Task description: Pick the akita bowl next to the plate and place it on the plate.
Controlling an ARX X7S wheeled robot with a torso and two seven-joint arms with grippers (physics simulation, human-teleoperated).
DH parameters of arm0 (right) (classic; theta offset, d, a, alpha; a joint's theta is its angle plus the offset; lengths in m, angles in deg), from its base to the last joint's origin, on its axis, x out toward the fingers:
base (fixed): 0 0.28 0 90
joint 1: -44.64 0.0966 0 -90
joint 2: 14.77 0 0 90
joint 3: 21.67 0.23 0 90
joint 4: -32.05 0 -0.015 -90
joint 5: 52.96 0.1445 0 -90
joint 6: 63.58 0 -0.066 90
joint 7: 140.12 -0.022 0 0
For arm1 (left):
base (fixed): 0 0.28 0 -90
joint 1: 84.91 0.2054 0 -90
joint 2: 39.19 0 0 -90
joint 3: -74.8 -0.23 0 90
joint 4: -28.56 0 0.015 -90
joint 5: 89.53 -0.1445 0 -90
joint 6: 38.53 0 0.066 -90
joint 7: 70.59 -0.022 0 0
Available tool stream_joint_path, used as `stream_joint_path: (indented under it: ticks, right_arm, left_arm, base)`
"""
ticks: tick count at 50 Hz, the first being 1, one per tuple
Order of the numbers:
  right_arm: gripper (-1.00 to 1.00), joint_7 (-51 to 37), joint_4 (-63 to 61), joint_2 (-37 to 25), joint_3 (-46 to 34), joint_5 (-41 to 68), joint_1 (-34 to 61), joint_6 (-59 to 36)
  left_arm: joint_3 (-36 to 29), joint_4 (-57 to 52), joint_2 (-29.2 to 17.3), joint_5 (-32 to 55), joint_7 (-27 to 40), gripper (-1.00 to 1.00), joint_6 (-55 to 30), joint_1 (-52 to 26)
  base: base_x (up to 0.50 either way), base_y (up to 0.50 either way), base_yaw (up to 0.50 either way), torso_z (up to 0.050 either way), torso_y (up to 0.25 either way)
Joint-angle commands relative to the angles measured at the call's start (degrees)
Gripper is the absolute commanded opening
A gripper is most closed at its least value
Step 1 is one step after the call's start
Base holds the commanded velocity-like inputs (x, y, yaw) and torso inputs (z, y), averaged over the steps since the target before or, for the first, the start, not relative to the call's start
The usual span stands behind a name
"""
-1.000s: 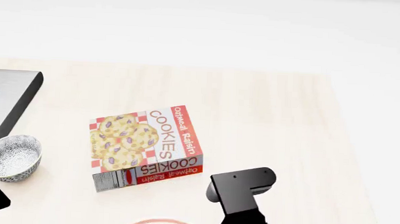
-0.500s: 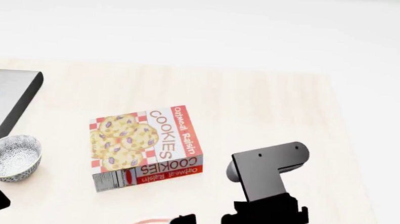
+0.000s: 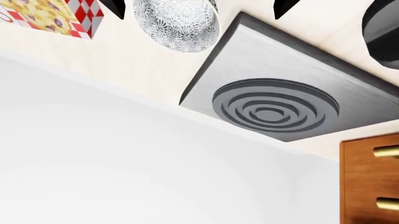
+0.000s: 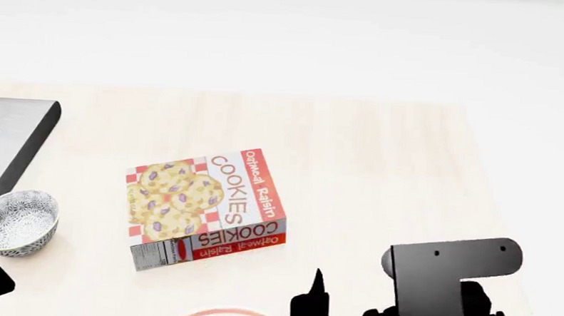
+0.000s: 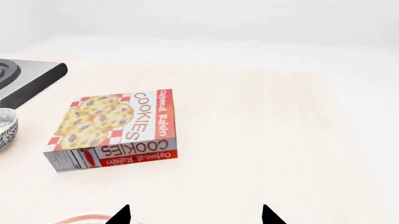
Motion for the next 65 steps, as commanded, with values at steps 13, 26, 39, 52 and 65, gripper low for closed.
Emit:
stream_joint_path:
  ticks: [13, 26, 39, 52, 65]
  right_arm:
    - [1.0, -0.95, -0.44, -0.66, -2.68, -21.88, -12.17, 16.24]
    - [1.0, -3.04, -0.63, -1.31, -4.35, -28.77, -13.65, 19.85]
    - [1.0, -7.3, -6.44, -2.29, -2.93, -29.94, -13.67, 18.48]
    - [1.0, -10.13, -12.01, -4.54, 1.81, -27.52, -15.41, 16.83]
    - [1.0, -11.83, -15.38, -6.26, 6.53, -25.01, -17.87, 16.51]
  left_arm:
    - [-0.34, -0.43, -0.23, 0.1, 0.21, 1.0, 0.3, 0.31]
    - [-0.47, -1.25, -0.44, 0.33, 0.36, 1.0, 0.32, 0.53]
    - [-0.37, -2.48, -0.73, 0.71, 0.6, 1.0, 0.32, 0.83]
    - [-0.34, -3.16, -0.99, 1.01, 0.75, 1.0, 0.37, 1.08]
    - [0.1, -5.14, -1.5, 2.16, 1.35, 1.0, -0.45, 1.45]
  base:
    - [0.0, 0.0, 0.0, 0.0, 0.0]
    - [0.0, 0.0, 0.0, 0.0, 0.0]
    - [0.0, 0.0, 0.0, 0.0, 0.0]
    - [0.0, 0.0, 0.0, 0.0, 0.0]
    - [0.0, 0.0, 0.0, 0.0, 0.0]
